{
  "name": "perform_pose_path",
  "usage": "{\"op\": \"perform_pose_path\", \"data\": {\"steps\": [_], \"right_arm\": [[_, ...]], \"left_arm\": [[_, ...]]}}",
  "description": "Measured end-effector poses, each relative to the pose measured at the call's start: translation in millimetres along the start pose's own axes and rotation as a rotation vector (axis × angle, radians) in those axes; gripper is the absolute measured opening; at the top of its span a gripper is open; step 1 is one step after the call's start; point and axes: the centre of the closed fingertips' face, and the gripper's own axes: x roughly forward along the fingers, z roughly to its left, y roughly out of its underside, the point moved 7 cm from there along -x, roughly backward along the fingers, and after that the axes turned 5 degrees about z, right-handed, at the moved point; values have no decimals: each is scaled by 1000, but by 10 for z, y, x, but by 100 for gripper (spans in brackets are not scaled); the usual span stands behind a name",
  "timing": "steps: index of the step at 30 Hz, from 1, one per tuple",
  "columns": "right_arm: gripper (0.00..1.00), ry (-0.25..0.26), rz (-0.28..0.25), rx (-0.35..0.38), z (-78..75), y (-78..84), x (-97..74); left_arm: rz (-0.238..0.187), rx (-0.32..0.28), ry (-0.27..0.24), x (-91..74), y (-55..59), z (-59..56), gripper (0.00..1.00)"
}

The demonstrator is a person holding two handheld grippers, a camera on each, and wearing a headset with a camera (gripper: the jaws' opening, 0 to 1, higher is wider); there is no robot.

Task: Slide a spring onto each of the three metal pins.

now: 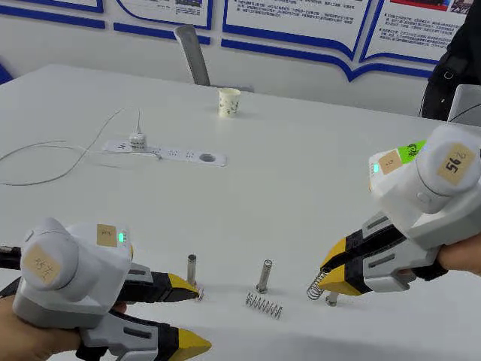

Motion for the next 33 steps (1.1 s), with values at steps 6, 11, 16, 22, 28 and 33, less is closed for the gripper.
{"op": "perform_pose_path", "data": {"steps": [6,11,16,22,28,33], "right_arm": [[12,18,4,12,-71,25,-58],[12,35,16,24,-153,56,-120],[12,55,40,29,-250,96,-162],[12,77,76,43,-377,158,-178],[12,83,111,55,-468,210,-141],[12,68,134,70,-504,270,-53]], "left_arm": [[-3,-10,-18,-69,24,25,41],[-8,-19,-32,-117,52,36,42],[-14,-32,-50,-148,66,51,43],[-22,-51,-68,-178,80,57,44],[-33,-74,-87,-196,92,76,46],[-35,-83,-95,-203,103,74,47]]}}
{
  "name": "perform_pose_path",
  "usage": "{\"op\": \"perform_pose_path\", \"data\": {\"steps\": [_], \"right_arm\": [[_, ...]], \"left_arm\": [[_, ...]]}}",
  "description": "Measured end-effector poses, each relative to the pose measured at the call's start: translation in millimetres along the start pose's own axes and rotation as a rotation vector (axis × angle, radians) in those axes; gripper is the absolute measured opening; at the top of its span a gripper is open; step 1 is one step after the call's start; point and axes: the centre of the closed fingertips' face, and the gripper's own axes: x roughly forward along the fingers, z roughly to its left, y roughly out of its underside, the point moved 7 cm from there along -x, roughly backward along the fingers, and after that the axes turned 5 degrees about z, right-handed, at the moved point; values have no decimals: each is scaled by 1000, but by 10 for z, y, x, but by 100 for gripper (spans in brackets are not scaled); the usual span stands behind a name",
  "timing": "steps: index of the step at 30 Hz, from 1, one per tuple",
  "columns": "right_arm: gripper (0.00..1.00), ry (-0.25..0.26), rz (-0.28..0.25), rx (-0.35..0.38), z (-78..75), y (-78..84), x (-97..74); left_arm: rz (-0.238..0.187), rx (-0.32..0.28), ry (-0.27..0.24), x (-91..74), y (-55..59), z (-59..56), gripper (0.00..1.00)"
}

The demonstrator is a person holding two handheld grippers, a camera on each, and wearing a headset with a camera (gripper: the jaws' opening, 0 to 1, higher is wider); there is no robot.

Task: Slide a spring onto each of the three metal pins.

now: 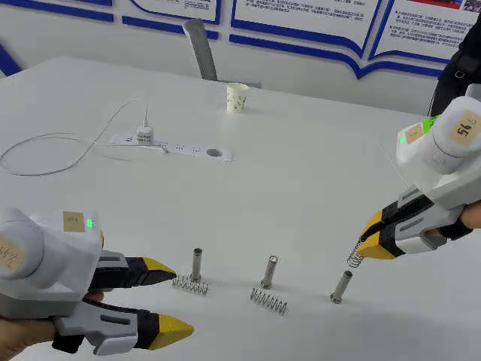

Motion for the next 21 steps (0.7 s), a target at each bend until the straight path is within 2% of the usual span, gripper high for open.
{"op": "perform_pose_path", "data": {"steps": [21], "right_arm": [[12,-39,21,31,-25,73,202]], "left_arm": [[-2,-26,-3,12,41,11,48]]}}
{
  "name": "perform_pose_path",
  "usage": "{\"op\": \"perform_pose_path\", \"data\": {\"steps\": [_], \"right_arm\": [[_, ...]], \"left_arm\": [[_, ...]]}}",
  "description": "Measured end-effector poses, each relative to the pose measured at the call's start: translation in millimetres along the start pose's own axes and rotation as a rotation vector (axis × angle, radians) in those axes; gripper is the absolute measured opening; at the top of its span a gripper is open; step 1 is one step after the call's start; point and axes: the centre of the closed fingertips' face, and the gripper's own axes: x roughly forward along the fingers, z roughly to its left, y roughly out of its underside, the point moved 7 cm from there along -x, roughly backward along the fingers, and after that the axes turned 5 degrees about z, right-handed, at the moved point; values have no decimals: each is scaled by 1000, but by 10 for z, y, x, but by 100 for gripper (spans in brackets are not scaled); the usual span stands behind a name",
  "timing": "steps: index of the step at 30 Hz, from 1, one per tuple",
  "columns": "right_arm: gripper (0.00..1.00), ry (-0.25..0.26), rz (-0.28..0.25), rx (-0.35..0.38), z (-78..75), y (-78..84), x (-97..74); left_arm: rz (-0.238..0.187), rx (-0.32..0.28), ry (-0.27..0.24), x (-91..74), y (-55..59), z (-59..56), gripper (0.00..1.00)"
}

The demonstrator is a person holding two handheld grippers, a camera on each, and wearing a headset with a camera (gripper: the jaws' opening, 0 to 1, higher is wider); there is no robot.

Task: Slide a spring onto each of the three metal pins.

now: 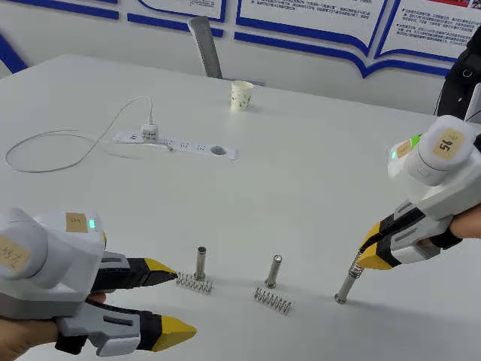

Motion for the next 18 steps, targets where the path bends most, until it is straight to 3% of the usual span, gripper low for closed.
{"op": "perform_pose_path", "data": {"steps": [18], "right_arm": [[12,-14,23,40,-27,96,282]], "left_arm": [[6,0,6,11,7,-19,48]]}}
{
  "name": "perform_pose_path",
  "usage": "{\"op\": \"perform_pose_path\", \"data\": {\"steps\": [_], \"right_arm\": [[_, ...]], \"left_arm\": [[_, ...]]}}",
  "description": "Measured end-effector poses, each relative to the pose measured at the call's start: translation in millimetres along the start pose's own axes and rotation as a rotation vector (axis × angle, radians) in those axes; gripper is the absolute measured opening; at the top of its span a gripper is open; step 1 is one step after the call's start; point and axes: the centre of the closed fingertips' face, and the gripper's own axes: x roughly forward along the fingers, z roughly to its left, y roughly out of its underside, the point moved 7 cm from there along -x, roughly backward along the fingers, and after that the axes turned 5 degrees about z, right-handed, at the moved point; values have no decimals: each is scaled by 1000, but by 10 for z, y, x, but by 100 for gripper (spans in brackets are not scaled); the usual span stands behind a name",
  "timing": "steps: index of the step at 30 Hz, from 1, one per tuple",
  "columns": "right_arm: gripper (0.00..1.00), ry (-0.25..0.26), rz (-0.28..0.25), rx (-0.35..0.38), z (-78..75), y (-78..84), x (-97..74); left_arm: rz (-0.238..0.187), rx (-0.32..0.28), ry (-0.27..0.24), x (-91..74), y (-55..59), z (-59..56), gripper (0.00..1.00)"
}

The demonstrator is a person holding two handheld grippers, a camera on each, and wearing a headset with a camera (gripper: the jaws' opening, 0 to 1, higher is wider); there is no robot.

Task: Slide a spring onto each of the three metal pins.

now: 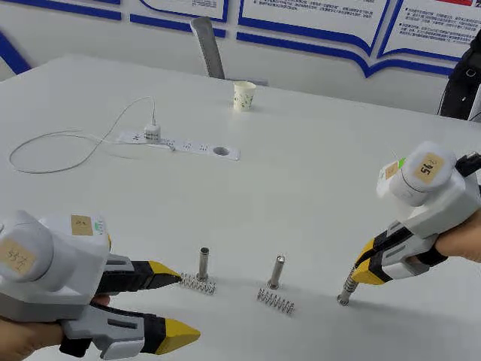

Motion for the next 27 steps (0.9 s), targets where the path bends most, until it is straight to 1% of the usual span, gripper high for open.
{"op": "perform_pose_path", "data": {"steps": [7,27], "right_arm": [[12,1,8,6,-6,20,76],[12,5,30,17,7,62,215]], "left_arm": [[1,-1,0,-3,3,1,48],[-1,-4,-3,-9,13,7,48]]}}
